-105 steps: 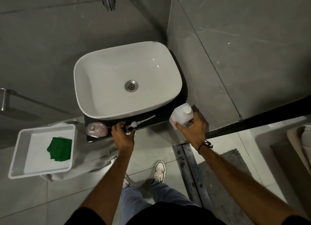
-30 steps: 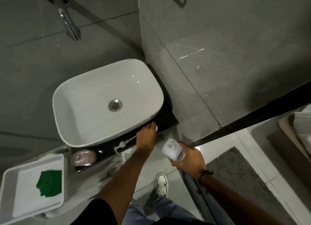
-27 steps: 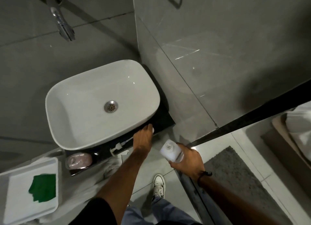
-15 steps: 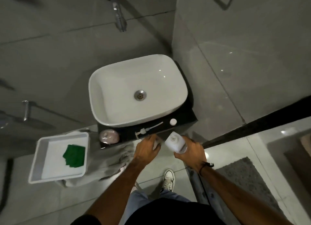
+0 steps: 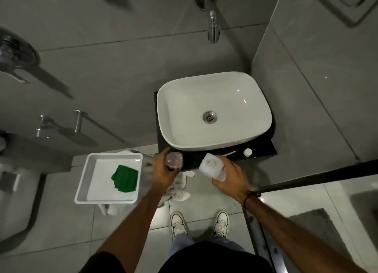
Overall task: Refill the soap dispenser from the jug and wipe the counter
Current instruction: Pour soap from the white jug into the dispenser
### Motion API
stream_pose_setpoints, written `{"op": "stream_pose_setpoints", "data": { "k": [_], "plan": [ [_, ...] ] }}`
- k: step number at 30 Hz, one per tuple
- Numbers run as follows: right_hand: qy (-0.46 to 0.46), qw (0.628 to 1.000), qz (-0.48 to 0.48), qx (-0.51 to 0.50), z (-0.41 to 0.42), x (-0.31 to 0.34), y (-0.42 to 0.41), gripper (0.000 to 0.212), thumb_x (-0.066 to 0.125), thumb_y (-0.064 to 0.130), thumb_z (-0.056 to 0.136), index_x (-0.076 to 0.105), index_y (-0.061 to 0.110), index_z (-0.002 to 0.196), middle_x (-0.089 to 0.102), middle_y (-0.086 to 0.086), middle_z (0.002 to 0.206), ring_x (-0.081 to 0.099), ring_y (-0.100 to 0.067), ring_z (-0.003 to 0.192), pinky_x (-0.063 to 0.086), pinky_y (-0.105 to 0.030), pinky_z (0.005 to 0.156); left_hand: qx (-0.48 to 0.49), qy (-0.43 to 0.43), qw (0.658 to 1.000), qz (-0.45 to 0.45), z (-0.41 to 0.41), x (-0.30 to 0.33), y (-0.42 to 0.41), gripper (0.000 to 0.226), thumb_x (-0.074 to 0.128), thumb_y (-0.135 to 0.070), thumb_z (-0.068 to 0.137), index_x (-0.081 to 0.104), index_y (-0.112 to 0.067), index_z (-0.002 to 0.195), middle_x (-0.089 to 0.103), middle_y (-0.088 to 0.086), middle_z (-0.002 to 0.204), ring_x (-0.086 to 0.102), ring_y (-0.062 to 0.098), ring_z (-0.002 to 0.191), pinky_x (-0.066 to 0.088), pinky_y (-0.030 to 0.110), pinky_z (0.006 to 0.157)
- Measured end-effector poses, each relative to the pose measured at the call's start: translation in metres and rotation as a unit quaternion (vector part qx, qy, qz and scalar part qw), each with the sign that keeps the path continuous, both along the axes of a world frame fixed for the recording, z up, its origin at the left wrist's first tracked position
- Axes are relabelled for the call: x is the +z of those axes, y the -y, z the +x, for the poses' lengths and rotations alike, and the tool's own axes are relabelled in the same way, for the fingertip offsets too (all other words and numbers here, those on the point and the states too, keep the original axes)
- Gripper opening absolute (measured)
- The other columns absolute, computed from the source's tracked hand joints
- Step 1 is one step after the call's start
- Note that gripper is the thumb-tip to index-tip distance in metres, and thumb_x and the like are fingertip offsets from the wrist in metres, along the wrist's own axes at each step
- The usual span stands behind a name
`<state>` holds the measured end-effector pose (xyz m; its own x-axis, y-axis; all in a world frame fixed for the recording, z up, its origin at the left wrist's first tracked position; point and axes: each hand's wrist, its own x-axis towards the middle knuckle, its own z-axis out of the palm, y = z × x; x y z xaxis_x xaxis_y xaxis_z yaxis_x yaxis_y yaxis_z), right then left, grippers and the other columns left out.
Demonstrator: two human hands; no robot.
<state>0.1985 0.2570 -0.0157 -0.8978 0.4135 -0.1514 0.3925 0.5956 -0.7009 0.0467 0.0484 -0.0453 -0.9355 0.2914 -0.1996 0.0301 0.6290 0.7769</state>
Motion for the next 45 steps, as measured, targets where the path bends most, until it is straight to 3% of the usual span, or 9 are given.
{"op": "stream_pose_setpoints", "data": {
  "k": [2, 6, 11, 15, 20, 24, 29, 45],
  "plan": [
    [0.0, 1.0, 0.027, 0.013, -0.009, 0.007, 0.007, 0.079, 0.082, 0.028, 0.065, 0.049, 0.035, 0.135, 0.067, 0.006, 0.12, 0.062, -0.021, 0.108, 0.053, -0.032, 0.083, -0.039, -0.014, 0.999, -0.006, -0.009, -0.001, -0.003, 0.069, 0.09, 0.002, 0.064, 0.065, -0.002, 0.129, 0.071, 0.019, 0.123, 0.066, 0.037, 0.117, 0.051, 0.047, 0.104],
    [0.018, 0.993, 0.105, 0.042, -0.024, 0.019, 0.017, 0.087, 0.076, 0.042, 0.064, 0.047, 0.033, 0.145, 0.062, 0.0, 0.107, 0.057, -0.024, 0.101, 0.055, -0.04, 0.08, -0.063, -0.038, 0.996, -0.041, -0.012, 0.002, 0.001, 0.061, 0.096, -0.017, 0.063, 0.074, -0.007, 0.119, 0.07, 0.017, 0.111, 0.067, 0.035, 0.103, 0.053, 0.04, 0.091],
    [0.01, 0.97, 0.214, 0.117, -0.041, 0.036, 0.024, 0.085, 0.067, 0.056, 0.058, 0.054, 0.033, 0.139, 0.058, 0.007, 0.098, 0.058, -0.022, 0.098, 0.051, -0.037, 0.074, -0.03, -0.046, 0.998, 0.012, 0.0, 0.011, 0.016, 0.061, 0.097, -0.023, 0.062, 0.074, -0.013, 0.117, 0.064, 0.01, 0.105, 0.066, 0.027, 0.093, 0.059, 0.042, 0.085],
    [-0.001, 0.954, 0.254, 0.162, -0.054, 0.051, 0.031, 0.084, 0.064, 0.059, 0.056, 0.059, 0.032, 0.135, 0.062, 0.007, 0.1, 0.06, -0.021, 0.095, 0.048, -0.035, 0.071, -0.012, -0.049, 0.998, 0.022, -0.002, 0.021, 0.026, 0.06, 0.097, -0.03, 0.06, 0.074, -0.022, 0.115, 0.061, 0.003, 0.103, 0.064, 0.02, 0.09, 0.057, 0.031, 0.081],
    [0.033, 0.936, 0.284, 0.207, -0.071, 0.063, 0.042, 0.084, 0.069, 0.053, 0.057, 0.06, 0.026, 0.135, 0.062, 0.004, 0.098, 0.059, -0.023, 0.091, 0.045, -0.034, 0.068, -0.026, -0.084, 0.995, 0.035, -0.004, 0.031, 0.031, 0.056, 0.096, -0.034, 0.061, 0.076, -0.024, 0.112, 0.064, 0.002, 0.108, 0.066, 0.017, 0.094, 0.061, 0.035, 0.086],
    [0.061, 0.92, 0.314, 0.225, -0.079, 0.068, 0.048, 0.085, 0.068, 0.056, 0.057, 0.06, 0.025, 0.136, 0.063, 0.003, 0.1, 0.059, -0.024, 0.092, 0.033, -0.031, 0.068, -0.012, -0.098, 0.995, 0.029, -0.005, 0.033, 0.033, 0.054, 0.093, -0.039, 0.063, 0.078, -0.023, 0.112, 0.066, 0.004, 0.107, 0.067, 0.021, 0.095, 0.061, 0.04, 0.086],
    [0.082, 0.904, 0.34, 0.246, -0.085, 0.076, 0.054, 0.084, 0.07, 0.056, 0.057, 0.058, 0.026, 0.135, 0.062, 0.003, 0.1, 0.059, -0.025, 0.091, 0.029, -0.031, 0.068, -0.001, -0.109, 0.994, 0.0, -0.005, 0.032, 0.037, 0.059, 0.095, -0.041, 0.062, 0.078, -0.025, 0.116, 0.066, 0.003, 0.109, 0.064, 0.019, 0.097, 0.06, 0.036, 0.086],
    [0.106, 0.87, 0.395, 0.276, -0.087, 0.09, 0.057, 0.087, 0.079, 0.053, 0.056, 0.059, 0.022, 0.135, 0.065, -0.002, 0.103, 0.061, -0.026, 0.091, 0.041, -0.038, 0.071, 0.001, -0.075, 0.997, 0.008, 0.001, 0.035, 0.033, 0.056, 0.092, -0.034, 0.069, 0.075, -0.021, 0.12, 0.064, 0.006, 0.116, 0.061, 0.023, 0.108, 0.057, 0.041, 0.097]
  ]
}}
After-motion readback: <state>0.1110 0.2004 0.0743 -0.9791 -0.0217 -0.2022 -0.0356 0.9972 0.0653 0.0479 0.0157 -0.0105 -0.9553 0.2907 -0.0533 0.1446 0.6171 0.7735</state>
